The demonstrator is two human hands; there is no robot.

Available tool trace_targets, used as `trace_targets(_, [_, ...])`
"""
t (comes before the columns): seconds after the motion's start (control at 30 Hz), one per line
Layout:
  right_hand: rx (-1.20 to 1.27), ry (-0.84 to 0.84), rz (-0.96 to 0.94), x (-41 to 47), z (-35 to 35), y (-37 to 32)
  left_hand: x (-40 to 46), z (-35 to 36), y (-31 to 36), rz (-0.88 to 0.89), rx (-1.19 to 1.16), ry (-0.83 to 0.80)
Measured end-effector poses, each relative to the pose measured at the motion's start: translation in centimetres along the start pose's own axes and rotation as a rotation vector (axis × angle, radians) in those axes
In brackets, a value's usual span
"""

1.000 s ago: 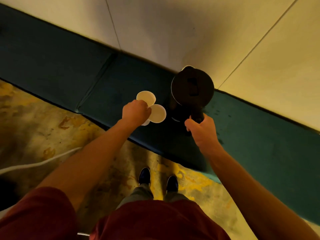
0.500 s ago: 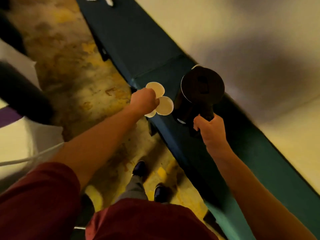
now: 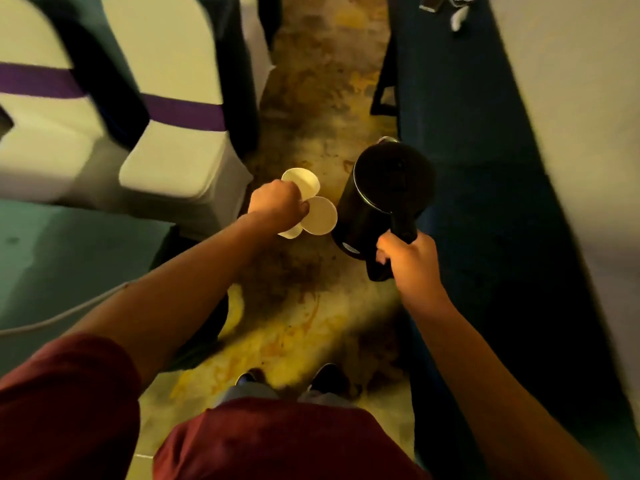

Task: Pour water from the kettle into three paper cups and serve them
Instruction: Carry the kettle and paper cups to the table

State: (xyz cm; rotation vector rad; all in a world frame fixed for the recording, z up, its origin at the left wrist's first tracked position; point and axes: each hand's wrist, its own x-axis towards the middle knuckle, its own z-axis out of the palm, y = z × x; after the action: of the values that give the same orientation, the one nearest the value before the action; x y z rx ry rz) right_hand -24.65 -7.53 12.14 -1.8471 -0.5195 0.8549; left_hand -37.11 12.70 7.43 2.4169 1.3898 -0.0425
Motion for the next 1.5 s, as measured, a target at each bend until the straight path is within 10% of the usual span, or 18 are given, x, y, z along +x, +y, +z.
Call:
trace_targets(0.5, [-0.101,-0.295,-0.042,-10.3,30.4,-1.4,-14.7,-3.8,-35.2,-0.446,-0.062,-0.006])
trace_targets(0.87, [-0.209,-0.420,-0.069,-14.6,44.5,-0.6,-19.0,-5.3,-48.8,-0.556,-0.068,-0.006])
trace_targets(1.5, [-0.244,-0.161,0.109,-20.3,54.1,4.2,-16.8,-2.0,-61.2,-0.177,0.005,-0.168])
